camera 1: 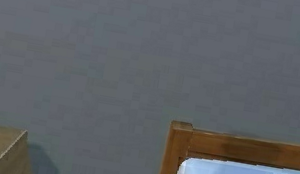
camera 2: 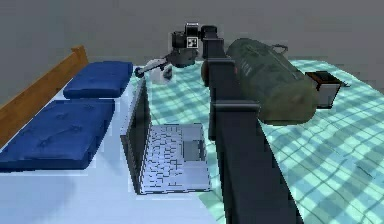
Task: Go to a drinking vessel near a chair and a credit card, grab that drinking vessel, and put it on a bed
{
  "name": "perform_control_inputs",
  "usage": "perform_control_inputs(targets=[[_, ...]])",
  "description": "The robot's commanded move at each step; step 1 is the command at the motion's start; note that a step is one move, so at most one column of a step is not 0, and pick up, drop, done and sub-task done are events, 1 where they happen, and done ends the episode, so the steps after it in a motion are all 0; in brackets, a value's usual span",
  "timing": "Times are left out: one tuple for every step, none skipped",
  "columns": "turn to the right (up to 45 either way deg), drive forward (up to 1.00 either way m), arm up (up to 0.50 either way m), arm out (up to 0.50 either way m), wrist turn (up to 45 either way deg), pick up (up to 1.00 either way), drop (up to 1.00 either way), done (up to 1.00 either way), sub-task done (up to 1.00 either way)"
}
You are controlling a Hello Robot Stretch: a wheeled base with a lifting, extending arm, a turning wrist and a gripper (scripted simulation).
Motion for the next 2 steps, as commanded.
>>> perform_control_inputs(targets=[[0.0,0.0,0.0,0.0,45.0,0.0,0.0,0.0,0.0],[0.0,0.0,0.0,0.0,27.0,0.0,0.0,0.0,0.0]])
